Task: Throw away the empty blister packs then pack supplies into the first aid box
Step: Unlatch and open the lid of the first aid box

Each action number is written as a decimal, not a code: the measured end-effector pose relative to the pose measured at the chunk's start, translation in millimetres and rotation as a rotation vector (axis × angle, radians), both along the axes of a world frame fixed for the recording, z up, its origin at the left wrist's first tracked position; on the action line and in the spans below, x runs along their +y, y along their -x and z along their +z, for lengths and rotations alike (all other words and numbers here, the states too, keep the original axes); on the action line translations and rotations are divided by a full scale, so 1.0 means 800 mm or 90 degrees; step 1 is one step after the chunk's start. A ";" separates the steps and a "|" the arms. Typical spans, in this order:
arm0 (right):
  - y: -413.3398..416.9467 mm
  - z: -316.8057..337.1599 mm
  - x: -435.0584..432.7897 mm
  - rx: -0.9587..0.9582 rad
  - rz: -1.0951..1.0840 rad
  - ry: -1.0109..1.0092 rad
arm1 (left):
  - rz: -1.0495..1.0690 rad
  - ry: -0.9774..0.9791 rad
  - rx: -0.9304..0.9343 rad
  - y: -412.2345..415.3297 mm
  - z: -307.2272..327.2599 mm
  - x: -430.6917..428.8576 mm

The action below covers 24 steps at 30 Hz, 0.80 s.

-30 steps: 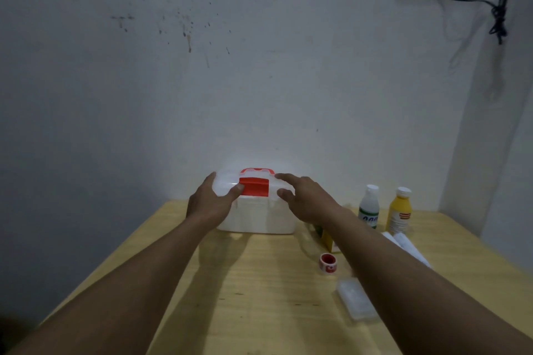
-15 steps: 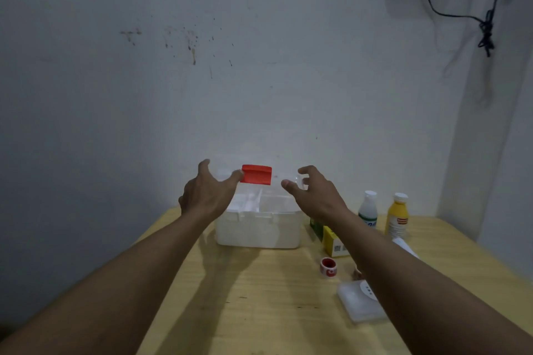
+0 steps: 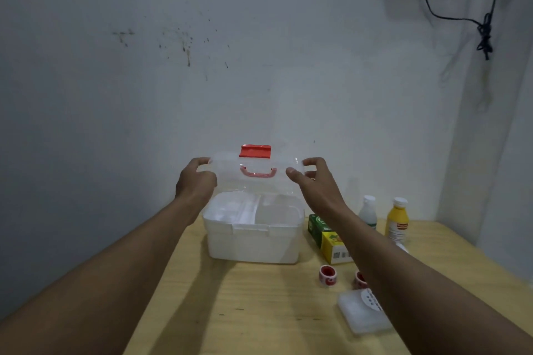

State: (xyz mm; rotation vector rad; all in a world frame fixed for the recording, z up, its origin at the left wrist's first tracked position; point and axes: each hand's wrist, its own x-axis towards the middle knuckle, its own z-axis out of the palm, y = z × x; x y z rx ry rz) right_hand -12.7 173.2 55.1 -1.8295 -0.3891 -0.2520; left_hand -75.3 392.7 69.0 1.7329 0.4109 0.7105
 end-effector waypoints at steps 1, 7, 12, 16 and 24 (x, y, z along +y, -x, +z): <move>-0.002 -0.002 0.000 0.000 0.011 0.000 | -0.017 0.004 -0.003 0.000 -0.002 -0.002; -0.008 -0.010 0.000 -0.007 0.060 0.022 | -0.051 0.031 -0.010 -0.017 -0.007 0.000; -0.020 -0.012 0.007 0.028 0.047 0.042 | -0.023 0.027 0.019 -0.034 -0.008 0.010; -0.032 -0.015 0.010 0.052 0.055 0.066 | -0.063 -0.006 0.045 -0.041 -0.011 0.014; -0.042 -0.008 0.011 0.111 0.084 0.114 | -0.090 -0.025 0.094 -0.051 -0.006 0.017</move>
